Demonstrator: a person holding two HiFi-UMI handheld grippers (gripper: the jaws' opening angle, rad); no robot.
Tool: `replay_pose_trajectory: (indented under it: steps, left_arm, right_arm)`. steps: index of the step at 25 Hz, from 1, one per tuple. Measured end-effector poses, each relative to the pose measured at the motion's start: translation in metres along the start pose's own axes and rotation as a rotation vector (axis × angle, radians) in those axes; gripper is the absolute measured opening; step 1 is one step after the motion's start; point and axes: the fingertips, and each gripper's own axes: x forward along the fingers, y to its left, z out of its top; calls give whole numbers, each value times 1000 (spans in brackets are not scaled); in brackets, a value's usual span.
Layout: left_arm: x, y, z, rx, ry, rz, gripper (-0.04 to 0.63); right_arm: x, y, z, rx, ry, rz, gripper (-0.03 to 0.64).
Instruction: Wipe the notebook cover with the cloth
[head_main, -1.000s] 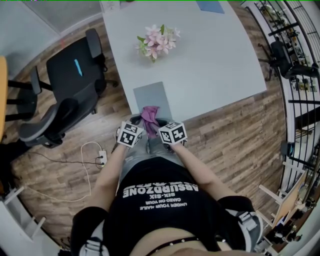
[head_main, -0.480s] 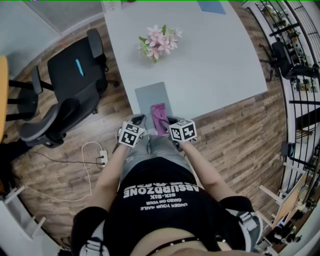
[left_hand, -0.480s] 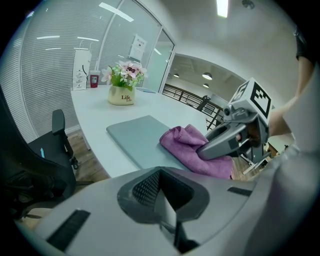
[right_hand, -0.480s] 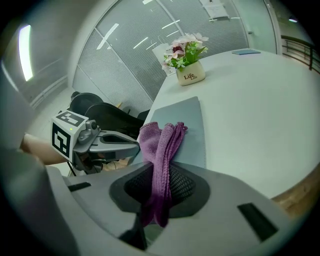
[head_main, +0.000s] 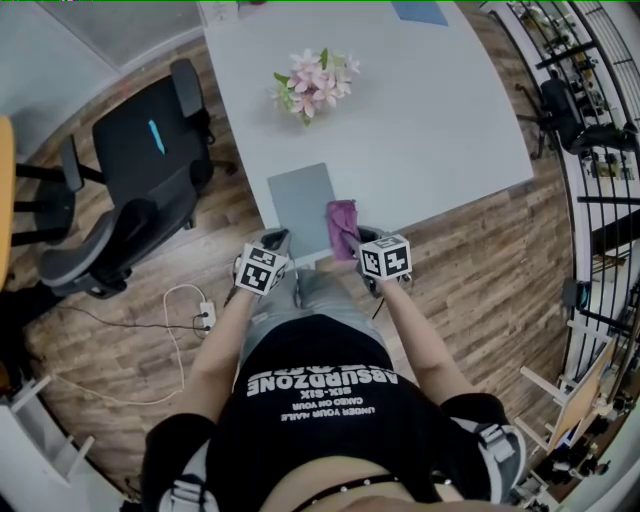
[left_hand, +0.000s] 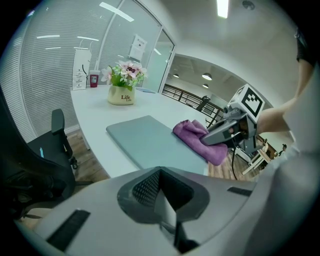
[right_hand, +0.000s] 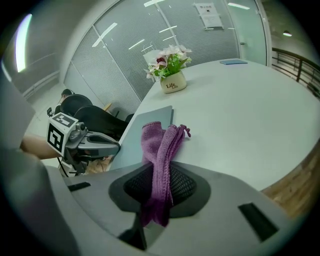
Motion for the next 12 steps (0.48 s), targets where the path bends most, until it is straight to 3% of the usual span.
replay_pose_trajectory:
  steps: [6, 12]
  left_arm:
    - [1, 0, 0, 0, -2, 0, 17]
    - [0, 0, -1, 1, -4, 3, 17]
  right_arm:
    - [3, 5, 2, -105, -16, -43, 83]
    - [3, 7, 0, -119, -21, -64, 81]
